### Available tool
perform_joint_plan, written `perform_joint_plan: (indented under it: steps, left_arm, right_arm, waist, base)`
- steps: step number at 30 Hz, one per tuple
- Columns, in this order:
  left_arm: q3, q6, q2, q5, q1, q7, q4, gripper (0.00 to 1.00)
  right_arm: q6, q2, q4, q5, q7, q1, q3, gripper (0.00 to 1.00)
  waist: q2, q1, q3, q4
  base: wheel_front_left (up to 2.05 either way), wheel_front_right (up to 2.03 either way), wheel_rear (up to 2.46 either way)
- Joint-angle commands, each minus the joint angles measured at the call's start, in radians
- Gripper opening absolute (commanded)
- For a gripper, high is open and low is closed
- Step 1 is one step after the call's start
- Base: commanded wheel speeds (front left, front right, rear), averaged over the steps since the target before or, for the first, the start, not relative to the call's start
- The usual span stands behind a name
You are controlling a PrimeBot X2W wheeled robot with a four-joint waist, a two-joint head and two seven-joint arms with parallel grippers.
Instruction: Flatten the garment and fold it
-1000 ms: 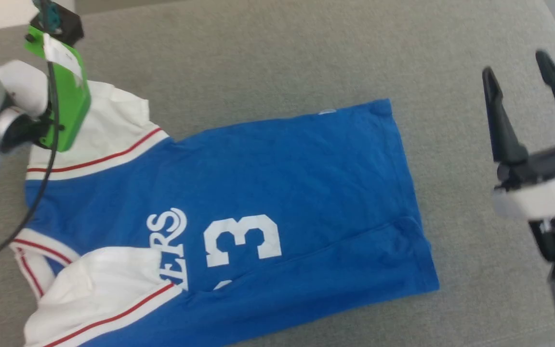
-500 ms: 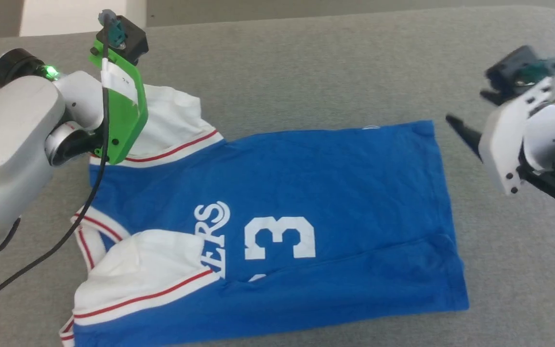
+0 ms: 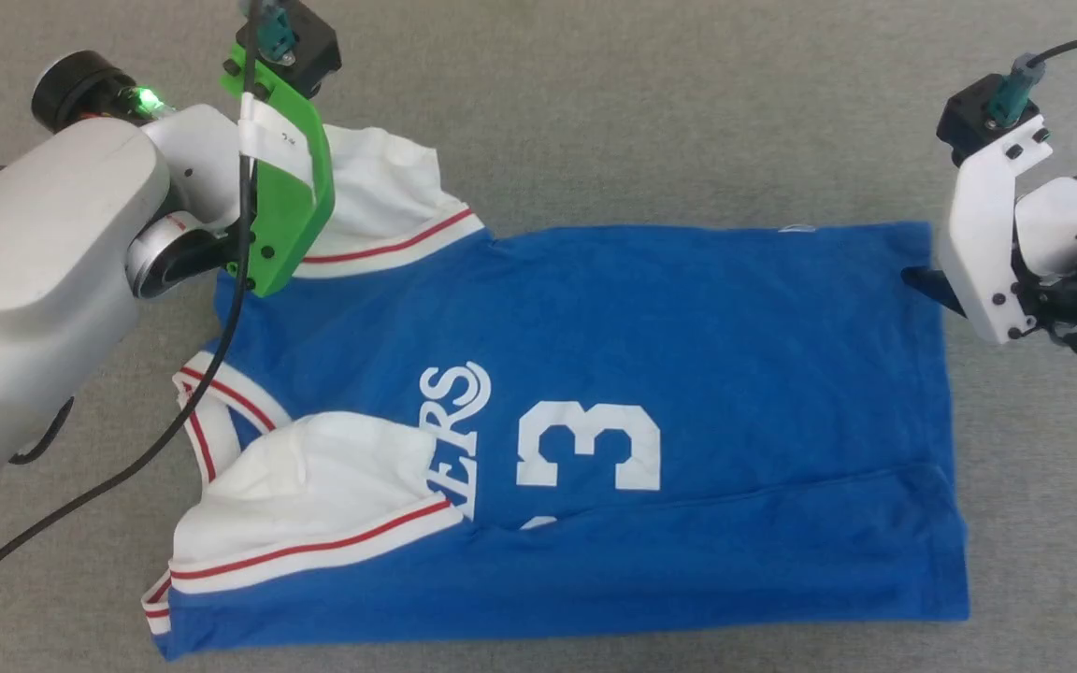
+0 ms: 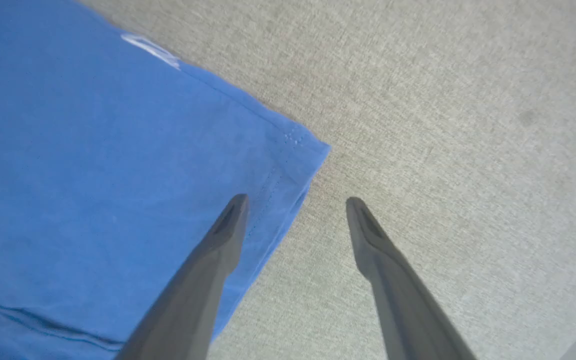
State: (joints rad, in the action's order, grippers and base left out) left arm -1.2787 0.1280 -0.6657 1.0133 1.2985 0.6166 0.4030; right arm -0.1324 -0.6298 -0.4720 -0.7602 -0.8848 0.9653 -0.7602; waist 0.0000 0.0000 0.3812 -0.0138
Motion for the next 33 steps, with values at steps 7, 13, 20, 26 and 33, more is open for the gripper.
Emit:
perform_joint_plan:
  steps: [7, 13, 20, 26, 33]
  left_arm:
    - [-0.001, 0.003, 0.001, -0.022, 0.028, -0.011, -0.01, 0.0]
    - [-0.001, 0.003, -0.003, -0.024, 0.024, -0.015, -0.004, 0.0]
    - [-0.002, 0.003, -0.009, -0.021, -0.023, -0.027, 0.026, 0.0]
    - [-0.002, 0.003, -0.021, -0.002, -0.072, -0.052, 0.031, 0.0]
    - [-0.002, 0.003, -0.052, -0.003, -0.156, -0.106, -0.009, 0.0]
  right_arm:
    - [0.002, 0.035, -0.094, -0.026, 0.074, -0.02, -0.071, 1.0]
    - [0.002, 0.032, -0.125, -0.061, 0.116, -0.025, -0.136, 0.0]
    - [0.002, 0.021, -0.135, -0.093, 0.195, 0.001, -0.19, 0.0]
    - [0.002, 0.014, -0.134, -0.121, 0.286, 0.001, -0.229, 0.0]
    - [0.002, -0.029, -0.107, -0.145, 0.434, -0.043, -0.27, 0.0]
  waist:
    - [0.0, 0.0, 0.062, 0.036]
    - [0.0, 0.0, 0.06, 0.028]
    - [0.0, 0.0, -0.006, 0.003]
    - [0.0, 0.0, -0.083, -0.011]
    - [0.0, 0.0, -0.194, -0.004]
  base:
    - [0.0, 0.0, 0.0]
    - [0.0, 0.0, 0.0]
    - [0.0, 0.0, 0.0]
    - [0.0, 0.0, 0.0]
    - [0.0, 0.0, 0.0]
